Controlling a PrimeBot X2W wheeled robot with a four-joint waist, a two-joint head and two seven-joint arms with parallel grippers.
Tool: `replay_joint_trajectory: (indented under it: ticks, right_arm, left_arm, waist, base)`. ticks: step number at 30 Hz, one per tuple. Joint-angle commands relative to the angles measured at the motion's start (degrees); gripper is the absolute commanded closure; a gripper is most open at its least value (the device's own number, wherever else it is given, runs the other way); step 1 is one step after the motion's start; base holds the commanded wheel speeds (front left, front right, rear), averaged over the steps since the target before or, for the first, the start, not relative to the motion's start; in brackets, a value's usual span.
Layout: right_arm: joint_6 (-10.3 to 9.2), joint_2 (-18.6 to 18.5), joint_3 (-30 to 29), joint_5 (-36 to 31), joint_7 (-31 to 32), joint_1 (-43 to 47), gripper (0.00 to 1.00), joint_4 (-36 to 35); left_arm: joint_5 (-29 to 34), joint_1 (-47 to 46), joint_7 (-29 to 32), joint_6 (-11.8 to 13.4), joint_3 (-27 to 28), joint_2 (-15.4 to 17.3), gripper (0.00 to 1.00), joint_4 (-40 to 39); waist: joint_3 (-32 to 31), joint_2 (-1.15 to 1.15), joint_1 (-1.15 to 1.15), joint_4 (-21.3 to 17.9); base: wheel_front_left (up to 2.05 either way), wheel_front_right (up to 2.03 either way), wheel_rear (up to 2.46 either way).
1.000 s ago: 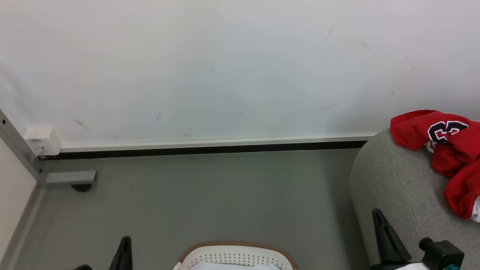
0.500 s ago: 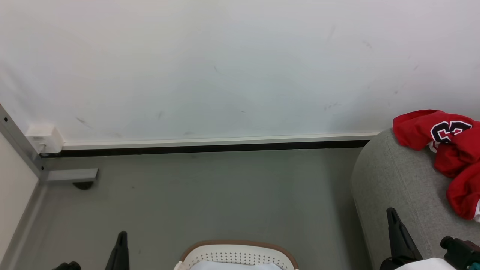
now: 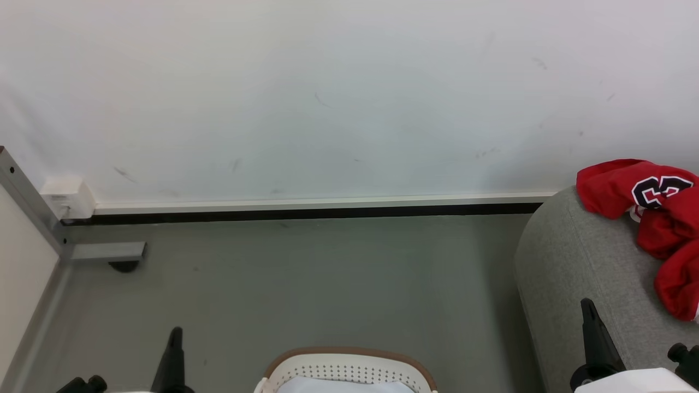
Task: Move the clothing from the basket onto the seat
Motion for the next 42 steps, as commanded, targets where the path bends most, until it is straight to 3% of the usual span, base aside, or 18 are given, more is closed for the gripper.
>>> replay_joint_trajectory:
  ticks: [1,42]
  right_arm:
    - [-0.03,-0.66,-0.41,1.94,0.28,-1.34,1.00,-0.89]
    - [-0.07,-1.12,-4.58,26.61,6.35,-1.91,1.00,-1.35]
  left_arm:
    - [-2.08,-1.40,0.42,-0.41,0.43,0.37,1.00,-0.69]
    - [-26.40,-4.36,7.04,-1.09,1.99,0.56,1.00,-0.14]
  waist:
    - [0.02,0.00,0.00,0.03]
    - [0.81,0.00,0.00,1.20]
  base:
    - [0.00,0.00,0.00]
    - [0.00,0.00,0.00]
